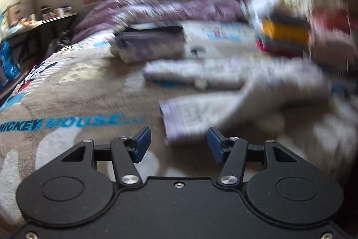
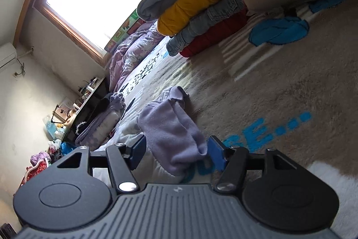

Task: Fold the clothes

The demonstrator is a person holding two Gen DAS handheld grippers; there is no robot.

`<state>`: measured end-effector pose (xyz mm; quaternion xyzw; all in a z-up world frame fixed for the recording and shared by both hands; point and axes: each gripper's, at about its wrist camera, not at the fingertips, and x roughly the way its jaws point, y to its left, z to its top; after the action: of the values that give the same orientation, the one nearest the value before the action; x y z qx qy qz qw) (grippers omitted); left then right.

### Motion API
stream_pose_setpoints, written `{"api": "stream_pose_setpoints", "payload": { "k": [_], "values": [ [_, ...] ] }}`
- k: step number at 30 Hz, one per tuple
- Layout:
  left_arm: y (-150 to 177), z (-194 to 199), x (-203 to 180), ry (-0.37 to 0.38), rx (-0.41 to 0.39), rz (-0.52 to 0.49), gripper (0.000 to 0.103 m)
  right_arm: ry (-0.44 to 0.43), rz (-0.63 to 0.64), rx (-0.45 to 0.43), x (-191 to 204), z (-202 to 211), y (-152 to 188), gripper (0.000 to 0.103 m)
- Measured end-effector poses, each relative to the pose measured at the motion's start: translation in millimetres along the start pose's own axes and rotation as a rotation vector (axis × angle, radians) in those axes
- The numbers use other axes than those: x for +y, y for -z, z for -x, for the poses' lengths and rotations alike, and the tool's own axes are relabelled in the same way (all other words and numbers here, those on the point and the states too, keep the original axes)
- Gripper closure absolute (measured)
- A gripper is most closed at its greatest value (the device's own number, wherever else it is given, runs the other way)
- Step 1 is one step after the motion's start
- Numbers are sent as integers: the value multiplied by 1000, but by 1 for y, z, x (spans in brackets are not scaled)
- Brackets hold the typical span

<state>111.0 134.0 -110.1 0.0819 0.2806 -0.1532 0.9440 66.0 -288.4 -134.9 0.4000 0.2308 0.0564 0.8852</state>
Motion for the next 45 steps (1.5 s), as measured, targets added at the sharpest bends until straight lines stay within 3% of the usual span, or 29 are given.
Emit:
{"api": "stream_pose_setpoints", "payload": {
  "k": [3, 6, 7, 12, 20, 32, 35, 37, 41, 45],
  "values": [
    [5, -15, -11, -20, 47, -42, 51, -9, 20, 16, 5, -4, 4, 41],
    [4, -26, -12, -39, 49, -12, 71, -5, 49, 41, 9, -9, 8, 40],
    [3, -28, -11, -46, 39, 12, 72, -2, 57, 47, 11, -11, 9, 40],
    [-18, -29, -6, -55, -65, 127, 72, 4, 67, 50, 12, -15, 11, 39],
    [-46, -74, -4, -76, -89, 214, 72, 2, 50, 35, 11, -20, 12, 38],
    [-58, -139, -7, -139, 16, 200, 73, -25, 33, 33, 6, -26, 9, 36],
    [-57, -135, -1, -134, 12, 236, 70, -34, 31, 32, 4, -27, 8, 36],
    [-58, -126, 10, -119, -14, 311, 61, -39, 28, 32, 3, -27, 8, 36],
    [-54, -93, 39, -45, -102, 460, 61, -46, 23, 31, 3, -27, 9, 36],
    [-40, -56, 56, 20, -140, 456, 61, -56, 17, 30, 2, -25, 9, 36]
  ]
}}
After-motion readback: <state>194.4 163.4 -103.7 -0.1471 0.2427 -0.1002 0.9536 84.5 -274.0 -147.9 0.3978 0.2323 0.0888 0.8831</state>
